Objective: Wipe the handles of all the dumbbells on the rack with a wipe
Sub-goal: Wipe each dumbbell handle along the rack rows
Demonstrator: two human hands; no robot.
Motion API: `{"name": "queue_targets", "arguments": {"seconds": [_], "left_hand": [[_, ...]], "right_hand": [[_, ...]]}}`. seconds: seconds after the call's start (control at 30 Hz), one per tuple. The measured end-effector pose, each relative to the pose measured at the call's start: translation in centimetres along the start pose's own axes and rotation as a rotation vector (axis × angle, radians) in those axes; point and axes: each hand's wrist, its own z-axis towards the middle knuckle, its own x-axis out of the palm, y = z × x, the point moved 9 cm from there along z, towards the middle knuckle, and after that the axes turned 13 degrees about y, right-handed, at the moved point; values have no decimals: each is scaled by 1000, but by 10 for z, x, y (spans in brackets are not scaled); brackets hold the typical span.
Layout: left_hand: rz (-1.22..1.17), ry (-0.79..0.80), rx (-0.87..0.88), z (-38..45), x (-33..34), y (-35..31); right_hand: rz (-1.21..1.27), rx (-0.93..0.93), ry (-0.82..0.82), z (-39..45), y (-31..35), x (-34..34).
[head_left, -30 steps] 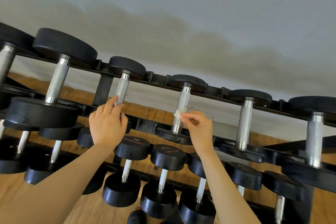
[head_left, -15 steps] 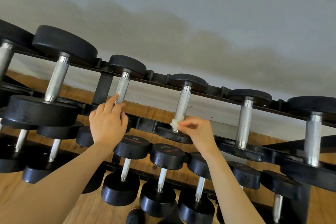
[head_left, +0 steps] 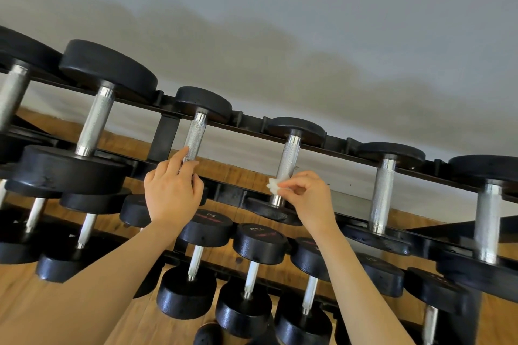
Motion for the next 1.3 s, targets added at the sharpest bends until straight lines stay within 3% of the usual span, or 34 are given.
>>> {"name": "queue_targets", "arguments": {"seconds": [0.33,0.5,0.7,1.07,1.17,1.23,1.3], "left_hand": [[-7,-8,7,-1,1,0],[-19,-14,14,-2,0,0],[-39,-51,28,-3,-4,-1],[-68,-77,49,-6,-9,-4],[-73,-73,52,-6,-9,-4],[-68,-66,48,-5,-8,-4],[-57,-70,49,-5,-7,-4]], "right_hand": [[-307,-307,16,-2,28,2],[-323,-334,54,-3,27,7],[-547,-457,93,-10,37,11],[-572,-452,181,-3,39,17],[-528,-375,299,-3,29,21],[-633,-430,362,-5,35,24],[-746,-505,318,-2,47,21]]}}
